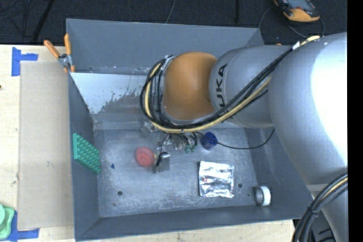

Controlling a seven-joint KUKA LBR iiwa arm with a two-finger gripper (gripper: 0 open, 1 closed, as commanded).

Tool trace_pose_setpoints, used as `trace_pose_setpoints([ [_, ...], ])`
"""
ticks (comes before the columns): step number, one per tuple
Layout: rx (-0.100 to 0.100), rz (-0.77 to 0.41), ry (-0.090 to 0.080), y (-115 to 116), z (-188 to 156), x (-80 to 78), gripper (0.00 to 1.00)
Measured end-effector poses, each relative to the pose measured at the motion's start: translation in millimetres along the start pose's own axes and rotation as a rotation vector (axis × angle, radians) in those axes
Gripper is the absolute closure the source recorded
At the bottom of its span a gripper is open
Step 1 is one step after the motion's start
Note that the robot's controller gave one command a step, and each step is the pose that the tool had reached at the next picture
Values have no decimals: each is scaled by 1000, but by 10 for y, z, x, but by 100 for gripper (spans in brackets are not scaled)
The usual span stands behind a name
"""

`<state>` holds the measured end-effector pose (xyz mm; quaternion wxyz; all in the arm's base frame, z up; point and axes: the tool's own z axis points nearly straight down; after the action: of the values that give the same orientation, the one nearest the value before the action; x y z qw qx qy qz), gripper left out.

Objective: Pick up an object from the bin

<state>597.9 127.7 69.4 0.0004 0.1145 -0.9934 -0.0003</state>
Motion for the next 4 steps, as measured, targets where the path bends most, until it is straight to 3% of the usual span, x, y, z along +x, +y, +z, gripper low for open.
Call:
trace_pose_setpoints([
  [1,-1,-2,3,220,2,246,0],
  [2,0,2,1,204,-1,236,100],
  [3,0,3,0,201,-1,235,0],
  [4,-2,-18,-3,1195,-5,-237,0],
])
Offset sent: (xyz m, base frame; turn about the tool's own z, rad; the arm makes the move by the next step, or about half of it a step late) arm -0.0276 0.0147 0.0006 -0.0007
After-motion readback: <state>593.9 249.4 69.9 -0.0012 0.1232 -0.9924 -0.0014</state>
